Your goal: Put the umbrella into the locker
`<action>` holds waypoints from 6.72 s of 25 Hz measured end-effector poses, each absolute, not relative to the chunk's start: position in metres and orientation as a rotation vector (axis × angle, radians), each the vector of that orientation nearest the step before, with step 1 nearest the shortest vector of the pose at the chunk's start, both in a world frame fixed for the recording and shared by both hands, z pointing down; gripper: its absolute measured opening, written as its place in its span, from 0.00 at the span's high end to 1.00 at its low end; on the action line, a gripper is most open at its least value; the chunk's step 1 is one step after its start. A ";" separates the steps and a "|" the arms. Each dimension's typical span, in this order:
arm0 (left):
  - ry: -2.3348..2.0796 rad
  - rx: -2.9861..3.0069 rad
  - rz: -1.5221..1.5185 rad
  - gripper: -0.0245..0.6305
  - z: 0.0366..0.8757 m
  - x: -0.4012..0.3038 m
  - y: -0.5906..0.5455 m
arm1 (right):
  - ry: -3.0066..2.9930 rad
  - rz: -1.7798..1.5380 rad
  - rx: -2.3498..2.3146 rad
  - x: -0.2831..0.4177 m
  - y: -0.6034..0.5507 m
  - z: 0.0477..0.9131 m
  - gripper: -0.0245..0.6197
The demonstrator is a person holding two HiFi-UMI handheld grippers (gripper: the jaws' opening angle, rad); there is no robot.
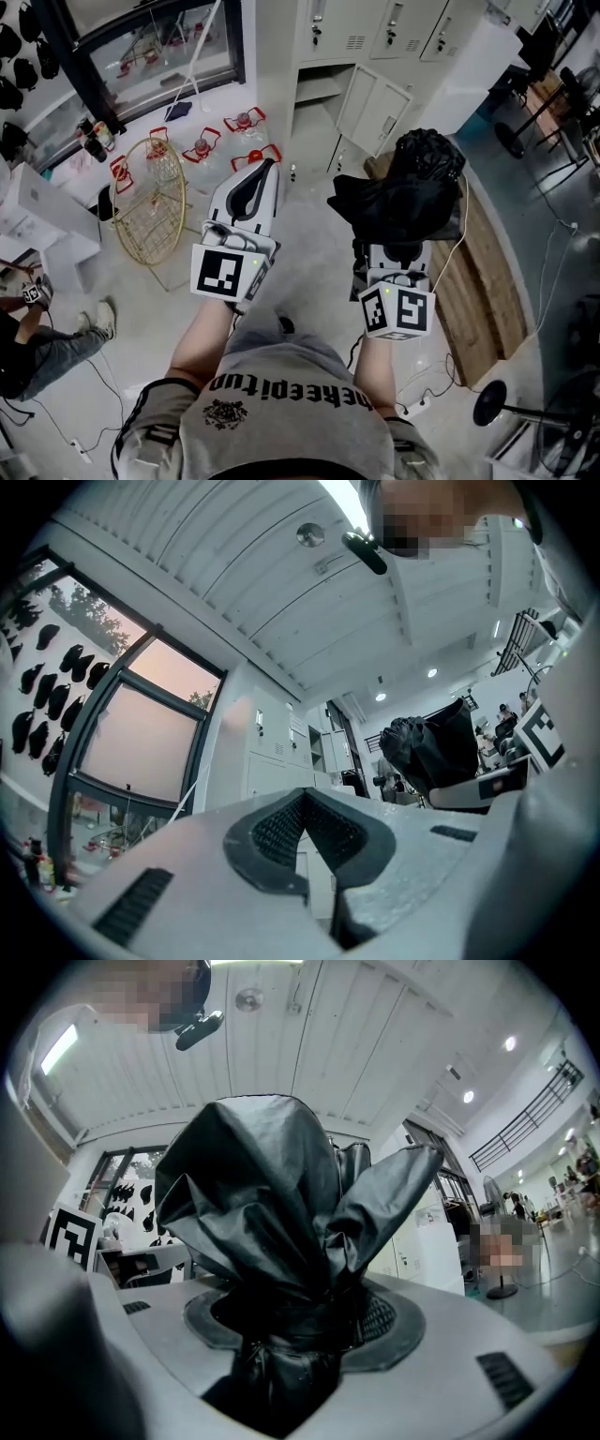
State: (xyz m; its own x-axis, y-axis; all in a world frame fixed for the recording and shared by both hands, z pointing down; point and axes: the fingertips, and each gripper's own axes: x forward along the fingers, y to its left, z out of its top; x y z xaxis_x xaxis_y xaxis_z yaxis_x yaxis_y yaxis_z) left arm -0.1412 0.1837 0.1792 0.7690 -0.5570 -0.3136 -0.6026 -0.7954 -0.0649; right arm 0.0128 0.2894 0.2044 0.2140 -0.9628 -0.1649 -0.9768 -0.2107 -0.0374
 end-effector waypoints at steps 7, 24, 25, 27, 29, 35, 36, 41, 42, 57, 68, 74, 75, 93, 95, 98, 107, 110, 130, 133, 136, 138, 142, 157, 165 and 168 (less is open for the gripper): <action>0.923 -2.803 0.353 0.96 0.188 -0.123 0.151 | 1.887 0.161 -2.355 0.031 0.255 0.208 0.57; 0.900 -2.829 0.441 0.96 0.170 -0.064 -0.013 | 1.849 0.218 -2.399 0.089 0.100 0.194 0.57; 0.904 -2.824 0.446 0.96 0.168 -0.062 -0.023 | 1.848 0.216 -2.402 0.091 0.090 0.194 0.57; 0.902 -2.818 0.441 0.96 0.168 -0.056 -0.042 | 1.842 0.211 -2.409 0.097 0.072 0.193 0.57; 0.884 -2.815 0.424 0.96 0.170 -0.049 -0.057 | 1.832 0.208 -2.412 0.103 0.057 0.194 0.57; 0.845 -2.810 0.417 0.96 0.174 -0.033 -0.093 | 1.795 0.212 -2.421 0.117 0.021 0.199 0.57; 0.840 -2.814 0.417 0.96 0.174 -0.030 -0.103 | 1.791 0.210 -2.429 0.119 0.012 0.199 0.57; 0.810 -2.824 0.425 0.96 0.175 -0.018 -0.143 | 1.757 0.198 -2.445 0.130 -0.023 0.201 0.57; 0.804 -2.831 0.426 0.96 0.175 -0.016 -0.149 | 1.752 0.199 -2.449 0.131 -0.028 0.202 0.57; 0.765 -2.891 0.371 0.96 0.201 0.004 -0.193 | 1.747 0.104 -2.491 0.145 -0.071 0.230 0.57; 0.907 -2.841 0.386 0.96 0.194 0.031 -0.222 | 1.899 0.032 -2.420 0.184 -0.118 0.241 0.57; 1.011 -2.799 0.390 0.96 0.192 0.045 -0.237 | 2.000 -0.053 -2.374 0.209 -0.146 0.259 0.57; 1.028 -2.794 0.387 0.96 0.193 0.047 -0.239 | 2.017 -0.072 -2.369 0.213 -0.150 0.264 0.57; 1.291 -2.756 0.300 0.96 0.237 0.063 -0.263 | 2.248 -0.528 -2.281 0.245 -0.192 0.380 0.57; 1.315 -2.753 0.290 0.96 0.242 0.064 -0.266 | 2.266 -0.578 -2.275 0.247 -0.197 0.394 0.57; 1.354 -2.746 0.270 0.96 0.251 0.063 -0.269 | 2.291 -0.661 -2.266 0.250 -0.204 0.418 0.57; 1.419 -2.727 0.224 0.96 0.269 0.063 -0.276 | 2.363 -0.865 -2.260 0.254 -0.219 0.481 0.57; 1.432 -2.721 0.212 0.96 0.274 0.064 -0.277 | 2.384 -0.926 -2.250 0.255 -0.225 0.501 0.57; 1.458 -2.742 0.175 0.96 0.316 0.078 -0.277 | 2.434 -1.069 -2.251 0.272 -0.273 0.573 0.57; 1.451 -2.737 0.198 0.96 0.320 0.081 -0.277 | 2.450 -1.067 -2.239 0.271 -0.282 0.578 0.57; 1.457 -2.758 0.165 0.96 0.329 0.085 -0.276 | 2.455 -1.069 -2.228 0.272 -0.291 0.583 0.57; 1.452 -2.765 0.155 0.96 0.333 0.088 -0.276 | 2.457 -1.065 -2.229 0.273 -0.296 0.585 0.57; 1.443 -2.770 0.152 0.96 0.338 0.090 -0.277 | 2.443 -1.064 -2.228 0.274 -0.308 0.589 0.57; 1.392 -2.801 0.182 0.96 0.359 0.103 -0.270 | 2.419 -1.008 -2.268 0.284 -0.333 0.601 0.57; 1.384 -2.793 0.155 0.96 0.385 0.107 -0.244 | 2.430 -0.973 -2.233 0.280 -0.344 0.606 0.57; 1.401 -2.794 0.141 0.96 0.395 0.107 -0.238 | 2.441 -0.946 -2.265 0.283 -0.352 0.609 0.57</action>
State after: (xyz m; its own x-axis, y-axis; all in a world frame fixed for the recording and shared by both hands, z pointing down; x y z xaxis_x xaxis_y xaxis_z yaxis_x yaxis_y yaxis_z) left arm 0.1069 -0.2383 0.3947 0.5951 -0.7990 -0.0863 -0.8002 -0.5991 0.0292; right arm 0.2832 -0.3515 0.6095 -0.1146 -0.8130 0.5708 -0.9854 0.0200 -0.1693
